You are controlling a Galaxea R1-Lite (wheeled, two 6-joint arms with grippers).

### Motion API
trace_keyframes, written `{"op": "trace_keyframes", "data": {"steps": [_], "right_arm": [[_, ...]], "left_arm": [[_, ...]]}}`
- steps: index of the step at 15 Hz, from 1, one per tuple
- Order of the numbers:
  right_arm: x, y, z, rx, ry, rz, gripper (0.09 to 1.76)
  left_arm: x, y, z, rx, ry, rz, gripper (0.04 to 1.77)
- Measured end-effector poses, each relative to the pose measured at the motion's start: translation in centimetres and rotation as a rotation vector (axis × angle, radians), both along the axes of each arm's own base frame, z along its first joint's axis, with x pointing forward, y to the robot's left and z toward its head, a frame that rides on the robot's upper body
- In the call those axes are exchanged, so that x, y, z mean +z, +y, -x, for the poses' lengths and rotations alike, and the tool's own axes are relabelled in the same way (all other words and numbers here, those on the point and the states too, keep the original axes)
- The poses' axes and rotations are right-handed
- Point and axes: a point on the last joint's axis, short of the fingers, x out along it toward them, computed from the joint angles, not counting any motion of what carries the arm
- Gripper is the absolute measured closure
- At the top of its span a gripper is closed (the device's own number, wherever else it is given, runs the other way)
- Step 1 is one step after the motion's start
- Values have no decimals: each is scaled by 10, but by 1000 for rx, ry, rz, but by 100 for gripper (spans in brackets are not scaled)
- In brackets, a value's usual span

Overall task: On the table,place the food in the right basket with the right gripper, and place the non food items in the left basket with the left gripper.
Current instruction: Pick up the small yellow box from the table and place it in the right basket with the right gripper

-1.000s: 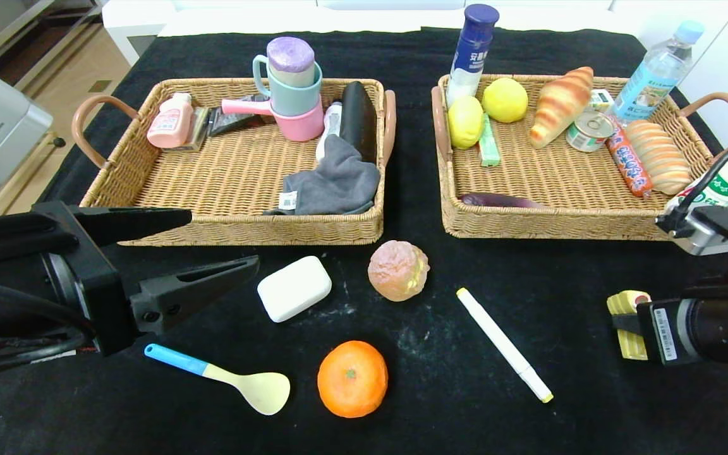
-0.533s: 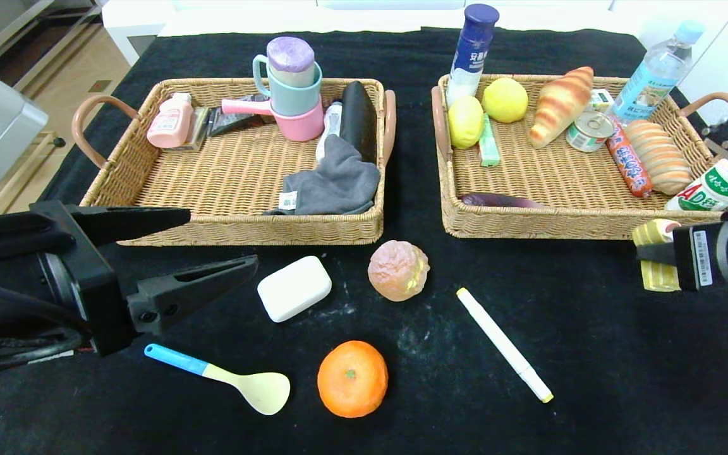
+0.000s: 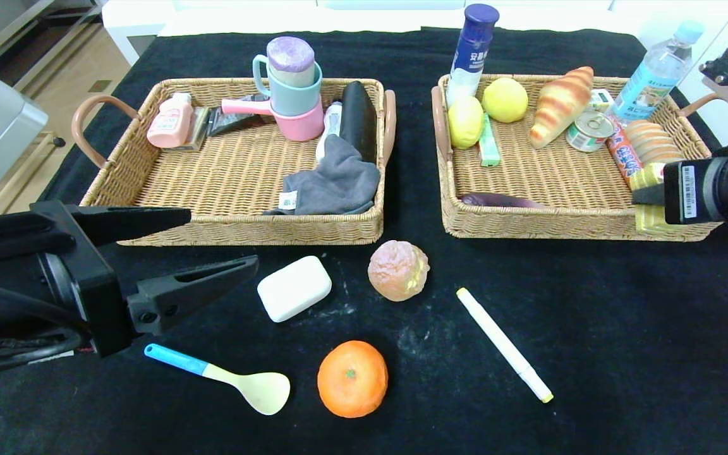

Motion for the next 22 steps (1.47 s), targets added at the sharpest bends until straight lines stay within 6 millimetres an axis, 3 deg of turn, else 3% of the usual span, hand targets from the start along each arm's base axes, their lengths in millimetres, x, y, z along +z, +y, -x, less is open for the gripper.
{"op": "trace_keyframes", "data": {"steps": [10,17,22], "right_arm": [[13,7,-61,-39,-55,-10,148],[3,15,-102,-47,-77,-21,148],[-7,17,-112,-46,-56,-15,148]], "left_arm": [[0,0,0,-2,1,0,9],[0,0,0,-3,1,0,9],[0,0,0,-3,-1,0,9]]}}
